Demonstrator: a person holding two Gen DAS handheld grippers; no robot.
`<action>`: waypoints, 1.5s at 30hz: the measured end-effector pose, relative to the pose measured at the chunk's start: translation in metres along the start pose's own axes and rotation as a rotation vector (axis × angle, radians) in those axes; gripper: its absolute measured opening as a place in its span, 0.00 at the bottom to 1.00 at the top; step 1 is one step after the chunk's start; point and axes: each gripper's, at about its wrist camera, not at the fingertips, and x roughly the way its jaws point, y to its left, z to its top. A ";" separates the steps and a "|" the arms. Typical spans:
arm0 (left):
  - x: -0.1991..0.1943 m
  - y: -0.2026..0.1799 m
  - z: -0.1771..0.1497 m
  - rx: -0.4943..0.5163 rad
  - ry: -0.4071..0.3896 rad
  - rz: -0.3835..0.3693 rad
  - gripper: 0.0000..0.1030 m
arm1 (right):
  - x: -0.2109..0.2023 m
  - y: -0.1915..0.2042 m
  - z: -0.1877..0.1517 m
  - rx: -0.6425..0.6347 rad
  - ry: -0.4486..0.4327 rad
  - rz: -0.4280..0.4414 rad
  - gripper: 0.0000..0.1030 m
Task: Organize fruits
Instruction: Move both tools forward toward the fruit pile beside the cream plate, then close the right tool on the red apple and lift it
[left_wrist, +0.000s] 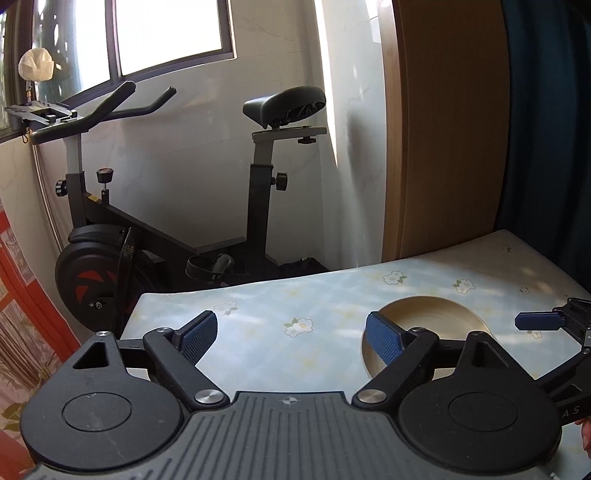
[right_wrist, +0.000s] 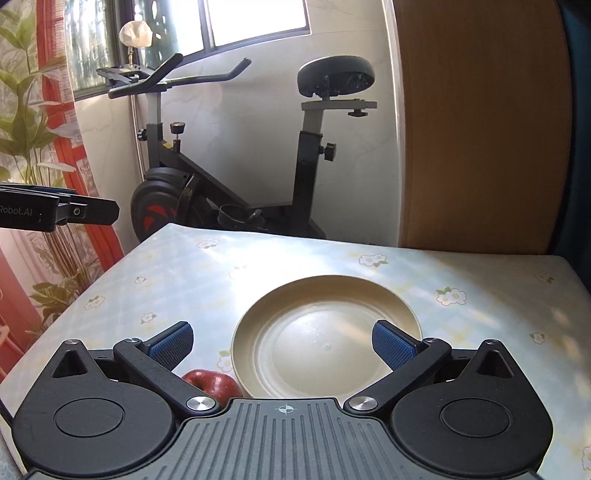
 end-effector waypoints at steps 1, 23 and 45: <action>0.003 -0.001 0.001 0.011 0.003 -0.021 0.88 | 0.002 0.000 -0.001 0.005 0.006 0.000 1.00; 0.070 0.009 -0.072 -0.039 0.284 -0.293 0.39 | 0.037 0.035 -0.035 0.012 0.214 0.093 0.80; 0.108 0.013 -0.088 -0.263 0.452 -0.611 0.35 | 0.062 0.053 -0.046 0.007 0.315 0.130 0.63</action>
